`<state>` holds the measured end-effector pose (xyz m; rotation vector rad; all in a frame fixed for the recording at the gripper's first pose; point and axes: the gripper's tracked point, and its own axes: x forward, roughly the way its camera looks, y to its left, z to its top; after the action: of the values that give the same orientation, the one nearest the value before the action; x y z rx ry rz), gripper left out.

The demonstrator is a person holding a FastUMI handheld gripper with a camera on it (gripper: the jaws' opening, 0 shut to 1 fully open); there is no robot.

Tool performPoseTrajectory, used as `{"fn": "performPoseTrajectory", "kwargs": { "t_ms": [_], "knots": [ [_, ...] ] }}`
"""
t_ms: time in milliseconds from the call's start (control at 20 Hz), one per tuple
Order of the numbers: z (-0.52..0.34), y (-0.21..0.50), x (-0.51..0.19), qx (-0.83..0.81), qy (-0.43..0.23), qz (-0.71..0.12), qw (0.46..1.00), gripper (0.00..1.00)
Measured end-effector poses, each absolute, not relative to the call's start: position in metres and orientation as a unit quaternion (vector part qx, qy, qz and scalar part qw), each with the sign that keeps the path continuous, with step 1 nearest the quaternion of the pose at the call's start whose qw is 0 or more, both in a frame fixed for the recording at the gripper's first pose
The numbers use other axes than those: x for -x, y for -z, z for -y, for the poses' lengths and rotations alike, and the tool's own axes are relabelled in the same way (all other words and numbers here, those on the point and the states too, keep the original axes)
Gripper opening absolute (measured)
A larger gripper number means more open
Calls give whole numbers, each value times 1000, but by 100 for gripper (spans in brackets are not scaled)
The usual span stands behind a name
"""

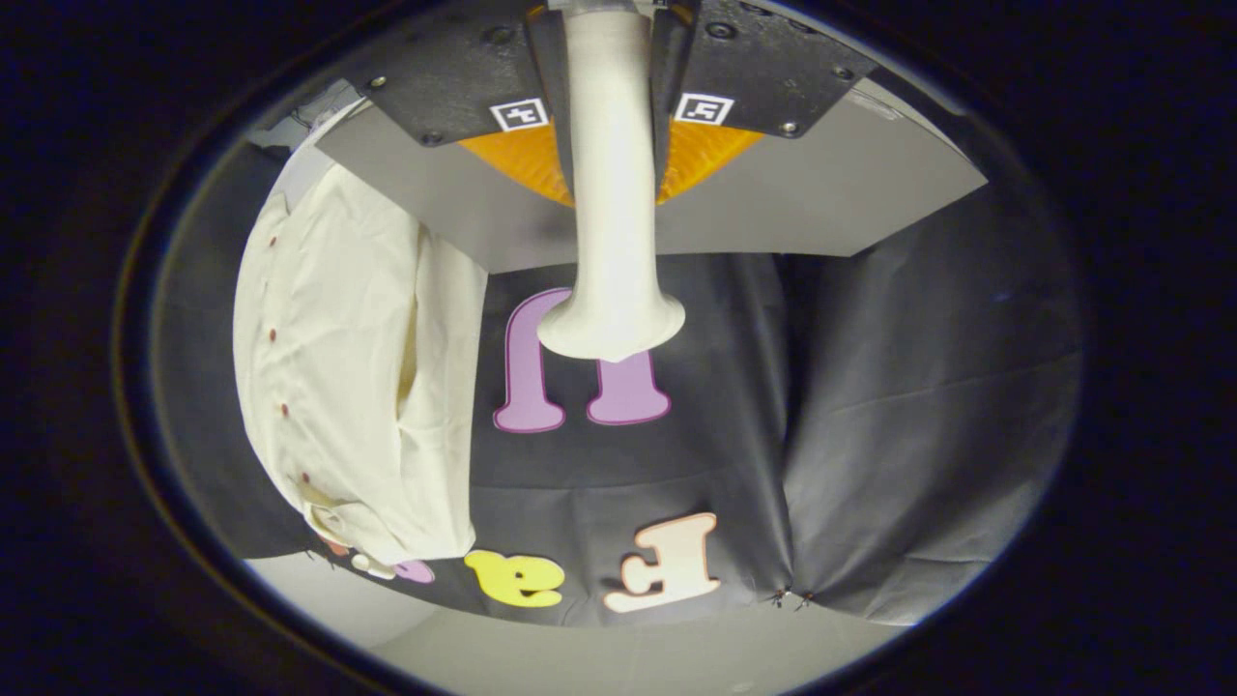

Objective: Iron the clothes twice with a garment steamer, once on the left side and once on the right side.

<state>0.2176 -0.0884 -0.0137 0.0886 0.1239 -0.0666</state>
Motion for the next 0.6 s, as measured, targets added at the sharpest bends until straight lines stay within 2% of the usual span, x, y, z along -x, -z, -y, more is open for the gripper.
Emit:
{"fn": "performPoseTrajectory", "kwargs": {
  "t_ms": [400,600],
  "knots": [
    [148,-50,-176,-28,8,25,999,33],
    [212,-73,-170,-22,38,53,998,33]
  ]
}}
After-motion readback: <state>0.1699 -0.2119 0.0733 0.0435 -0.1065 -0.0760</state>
